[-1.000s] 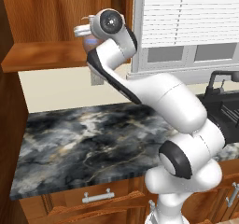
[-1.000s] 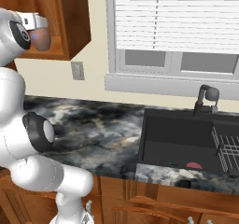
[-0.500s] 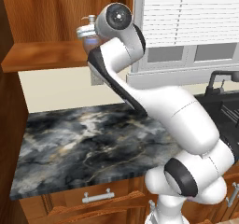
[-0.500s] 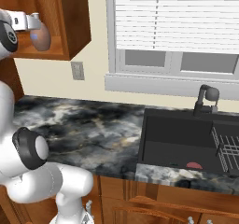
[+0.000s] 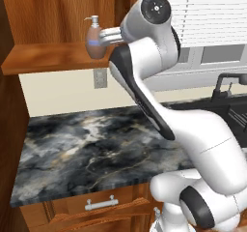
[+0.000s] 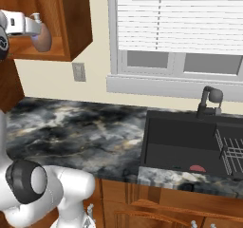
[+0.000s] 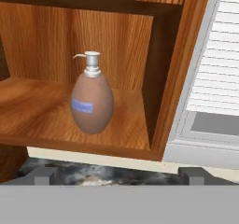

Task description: Pick up the sponge and soap dispenser from the sink, and place them back in the cabinet, and close the cabinet door.

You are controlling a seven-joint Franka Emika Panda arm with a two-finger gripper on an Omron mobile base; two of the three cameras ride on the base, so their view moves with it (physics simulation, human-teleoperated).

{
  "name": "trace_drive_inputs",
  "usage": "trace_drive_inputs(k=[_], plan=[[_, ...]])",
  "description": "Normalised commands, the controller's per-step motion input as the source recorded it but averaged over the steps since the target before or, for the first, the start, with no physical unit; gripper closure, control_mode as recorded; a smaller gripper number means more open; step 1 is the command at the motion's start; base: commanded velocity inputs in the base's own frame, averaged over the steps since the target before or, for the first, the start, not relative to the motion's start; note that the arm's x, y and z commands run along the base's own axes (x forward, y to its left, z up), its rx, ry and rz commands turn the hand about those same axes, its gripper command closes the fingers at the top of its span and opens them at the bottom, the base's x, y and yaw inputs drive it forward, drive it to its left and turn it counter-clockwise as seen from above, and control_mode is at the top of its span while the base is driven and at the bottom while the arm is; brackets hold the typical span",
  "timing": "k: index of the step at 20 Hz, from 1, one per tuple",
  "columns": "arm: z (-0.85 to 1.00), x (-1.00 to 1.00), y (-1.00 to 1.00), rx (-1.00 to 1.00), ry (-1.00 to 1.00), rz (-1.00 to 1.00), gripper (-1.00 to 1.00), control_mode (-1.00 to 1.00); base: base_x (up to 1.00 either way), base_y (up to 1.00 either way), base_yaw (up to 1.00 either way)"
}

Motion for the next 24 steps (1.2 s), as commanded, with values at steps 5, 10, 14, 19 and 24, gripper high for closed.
trace_drive_inputs(k=[5,10,14,19,24], plan=[[0.0,-0.61,-0.44,0.0,0.0,0.0,-1.0,-1.0,0.0,0.0,0.0],[-0.05,-0.58,-0.39,0.01,0.0,0.0,-1.0,-1.0,0.0,0.0,0.0],[-0.02,-0.5,-0.24,0.05,0.0,0.0,-1.0,-1.0,0.0,0.0,0.0],[0.0,-0.32,-0.11,0.08,0.06,0.0,-1.0,-1.0,0.0,0.0,0.0],[0.0,-0.14,-0.1,0.07,0.11,0.0,-1.0,-1.0,0.0,0.0,0.0]])
